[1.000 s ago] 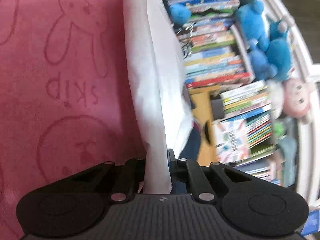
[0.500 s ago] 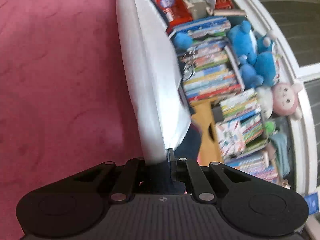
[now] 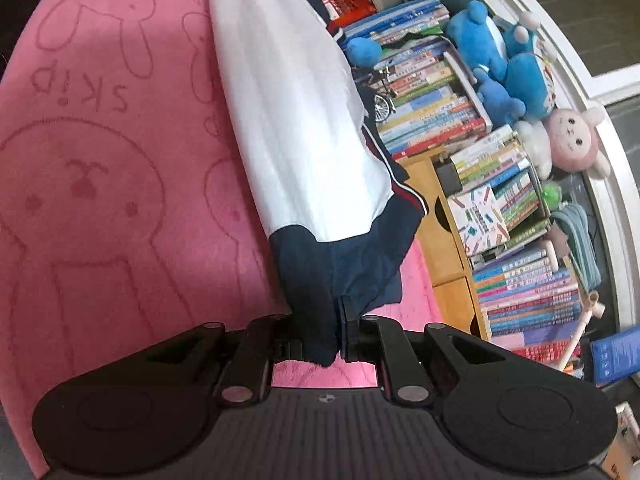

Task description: Fold clothes

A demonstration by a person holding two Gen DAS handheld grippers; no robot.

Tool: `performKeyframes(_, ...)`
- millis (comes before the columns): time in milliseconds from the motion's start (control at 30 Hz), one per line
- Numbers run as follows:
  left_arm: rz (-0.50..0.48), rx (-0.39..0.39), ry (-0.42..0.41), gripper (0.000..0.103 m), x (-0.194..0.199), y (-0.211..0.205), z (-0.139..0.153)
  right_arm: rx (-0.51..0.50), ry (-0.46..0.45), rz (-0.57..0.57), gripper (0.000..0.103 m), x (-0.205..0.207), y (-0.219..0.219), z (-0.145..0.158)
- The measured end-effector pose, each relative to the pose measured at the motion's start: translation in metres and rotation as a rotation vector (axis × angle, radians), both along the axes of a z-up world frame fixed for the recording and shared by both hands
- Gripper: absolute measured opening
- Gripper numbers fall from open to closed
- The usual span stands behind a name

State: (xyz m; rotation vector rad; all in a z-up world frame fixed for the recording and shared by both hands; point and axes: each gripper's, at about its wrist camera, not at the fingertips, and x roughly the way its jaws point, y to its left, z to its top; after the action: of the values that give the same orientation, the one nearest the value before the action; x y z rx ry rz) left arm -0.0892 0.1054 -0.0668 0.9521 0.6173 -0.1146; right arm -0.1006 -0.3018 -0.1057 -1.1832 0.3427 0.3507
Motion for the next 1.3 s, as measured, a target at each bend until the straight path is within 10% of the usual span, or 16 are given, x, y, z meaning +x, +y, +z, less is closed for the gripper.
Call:
performKeyframes(267, 0.232, -0.286, -0.065, 0.007, -0.007, 0.043, 0.054, 0.070, 0.012, -0.223, 0.051, -0.010, -0.039, 0.021)
performKeyframes(533, -0.048, -0.710, -0.024, 0.017, 0.030, -0.049, 0.089, 0.612, 0.043, -0.309, 0.055, 0.003, -0.035, 0.082)
performKeyframes(733, 0.050, -0.726, -0.025, 0.019, 0.114, -0.094, 0.059, 0.985, 0.179, -0.357, 0.053, 0.085, 0.010, 0.090)
performKeyframes(933, 0.282, -0.621, -0.015, 0.019, 0.191, -0.063, 0.033, 1.005, 0.322, -0.505, 0.052, 0.190, 0.025, 0.067)
performKeyframes(1033, 0.342, -0.618, -0.026, 0.020, 0.208, -0.053, 0.026, 0.967, 0.251, -0.606, 0.046, 0.215, 0.022, 0.056)
performKeyframes(1167, 0.360, -0.639, -0.091, 0.019, 0.199, -0.056, 0.042, 0.827, -0.230, -0.755, 0.048, 0.183, 0.041, 0.072)
performKeyframes(1300, 0.178, -0.764, -0.089, 0.027, 0.152, -0.079, 0.071, 1.083, -0.002, -0.538, 0.050, 0.111, 0.055, 0.094)
